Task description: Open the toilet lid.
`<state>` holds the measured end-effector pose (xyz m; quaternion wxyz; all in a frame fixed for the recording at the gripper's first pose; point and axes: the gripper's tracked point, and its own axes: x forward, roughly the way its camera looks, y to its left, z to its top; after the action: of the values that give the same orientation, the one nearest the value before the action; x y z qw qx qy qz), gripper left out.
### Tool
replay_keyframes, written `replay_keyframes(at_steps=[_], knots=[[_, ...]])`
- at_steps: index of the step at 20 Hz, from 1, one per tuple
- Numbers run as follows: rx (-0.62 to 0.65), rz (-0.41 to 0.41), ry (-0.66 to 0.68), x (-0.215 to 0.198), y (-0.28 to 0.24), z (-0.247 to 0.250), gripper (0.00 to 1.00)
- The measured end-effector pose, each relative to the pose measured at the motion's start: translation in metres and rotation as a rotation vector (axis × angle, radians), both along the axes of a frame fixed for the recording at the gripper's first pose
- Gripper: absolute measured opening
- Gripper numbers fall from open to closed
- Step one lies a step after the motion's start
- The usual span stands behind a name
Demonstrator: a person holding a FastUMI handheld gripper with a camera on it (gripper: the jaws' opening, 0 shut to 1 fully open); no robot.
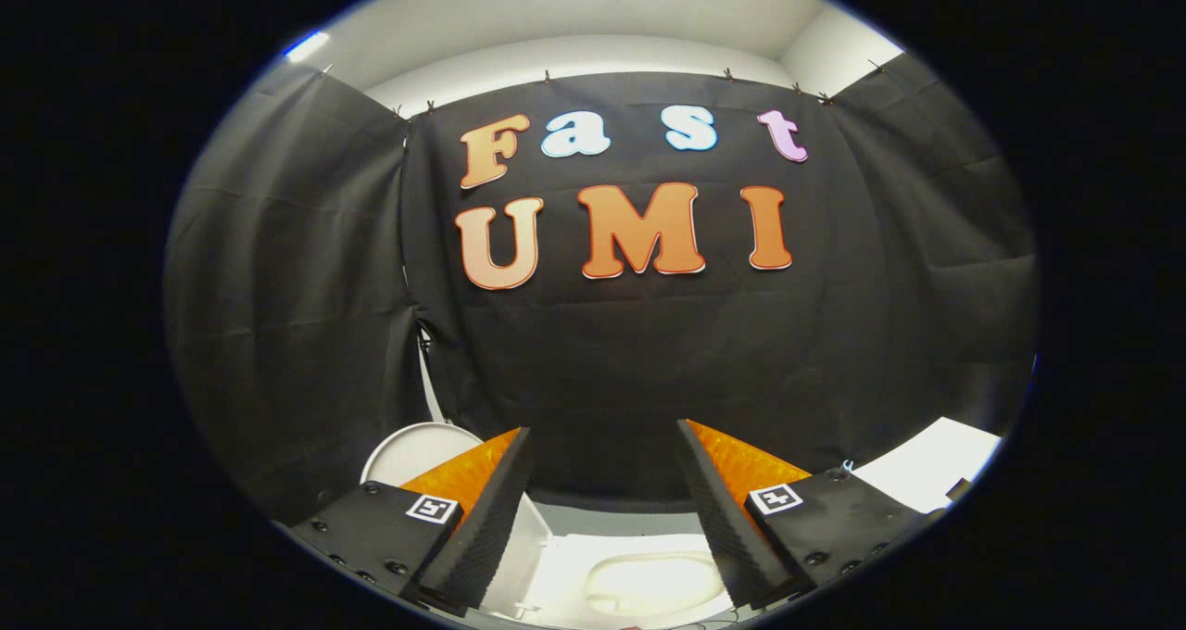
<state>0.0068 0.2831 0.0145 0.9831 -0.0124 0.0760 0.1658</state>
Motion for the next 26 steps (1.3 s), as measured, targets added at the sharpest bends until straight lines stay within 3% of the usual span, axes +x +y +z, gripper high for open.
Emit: replay_keyframes(at_steps=[9,15,26], knots=[[0.012,-0.027,0.008,0.010,-0.073,0.016,0.98],[-0.006,-0.005,-0.007,-0.002,-0.087,0.021,0.98],[0.006,-0.046,0.018,-0.006,-0.127,0.003,0.98]])
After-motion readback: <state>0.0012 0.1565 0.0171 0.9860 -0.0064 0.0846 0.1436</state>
